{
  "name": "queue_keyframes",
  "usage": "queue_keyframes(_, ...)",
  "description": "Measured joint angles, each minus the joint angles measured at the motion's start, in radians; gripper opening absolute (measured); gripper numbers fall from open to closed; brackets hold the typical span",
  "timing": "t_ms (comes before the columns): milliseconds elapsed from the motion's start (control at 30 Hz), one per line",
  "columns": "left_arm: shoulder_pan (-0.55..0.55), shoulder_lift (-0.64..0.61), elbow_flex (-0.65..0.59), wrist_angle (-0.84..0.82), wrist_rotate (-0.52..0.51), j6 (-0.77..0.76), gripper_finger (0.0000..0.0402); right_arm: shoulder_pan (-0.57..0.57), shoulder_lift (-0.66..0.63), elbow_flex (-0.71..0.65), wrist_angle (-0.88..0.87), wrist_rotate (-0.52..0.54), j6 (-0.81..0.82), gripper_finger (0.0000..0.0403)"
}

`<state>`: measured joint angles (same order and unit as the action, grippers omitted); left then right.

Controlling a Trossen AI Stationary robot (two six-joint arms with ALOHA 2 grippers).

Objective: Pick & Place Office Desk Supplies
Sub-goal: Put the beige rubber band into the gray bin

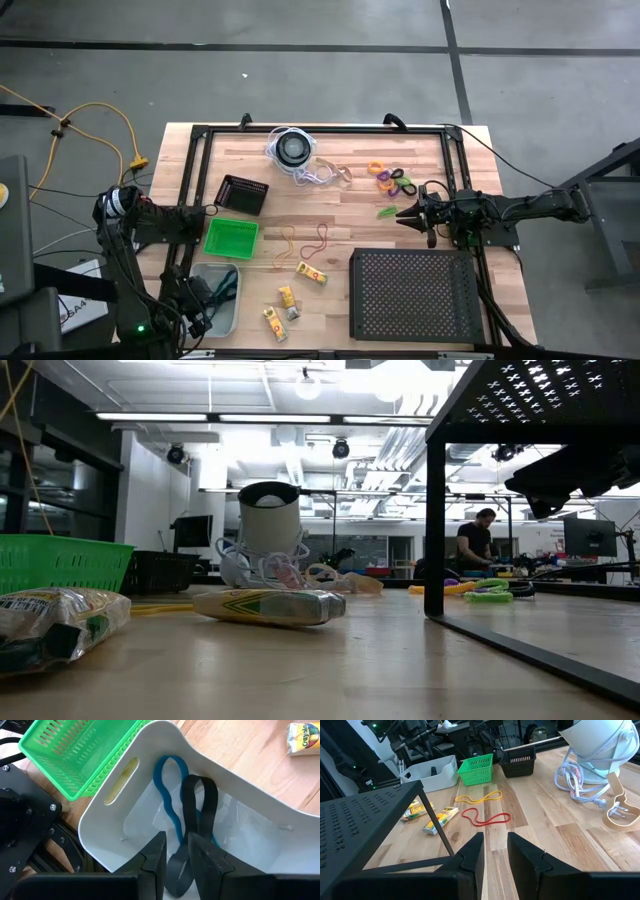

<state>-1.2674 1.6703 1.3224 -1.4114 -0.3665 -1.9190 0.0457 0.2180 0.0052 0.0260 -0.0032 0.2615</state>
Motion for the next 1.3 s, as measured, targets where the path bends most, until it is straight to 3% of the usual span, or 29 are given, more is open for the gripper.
queue_keyframes(167, 0.06, -0.001, 0.0, -0.003, -0.004, 0.076, 0.0076, 0.0, 0.0, 0.0, 0.0, 0.0, 0.0, 0.0073)
queue_keyframes(467, 0.298, -0.038, 0.0, 0.024, -0.036, 0.418, 0.0076, 0.0, 0.0, 0.0, 0.0, 0.0, 0.0, 0.0073)
queue_keyframes(933, 0.751, -0.045, 0.0, 0.332, 0.001, 1.103, 0.0077, 0.0, 0.0, 0.0, 0.0, 0.0, 0.0, 0.0073)
queue_keyframes(1300, 1.018, -0.044, 0.0, 0.54, 0.104, 1.471, 0.0076, 0.0, 0.0, 0.0, 0.0, 0.0, 0.0, 0.0073)
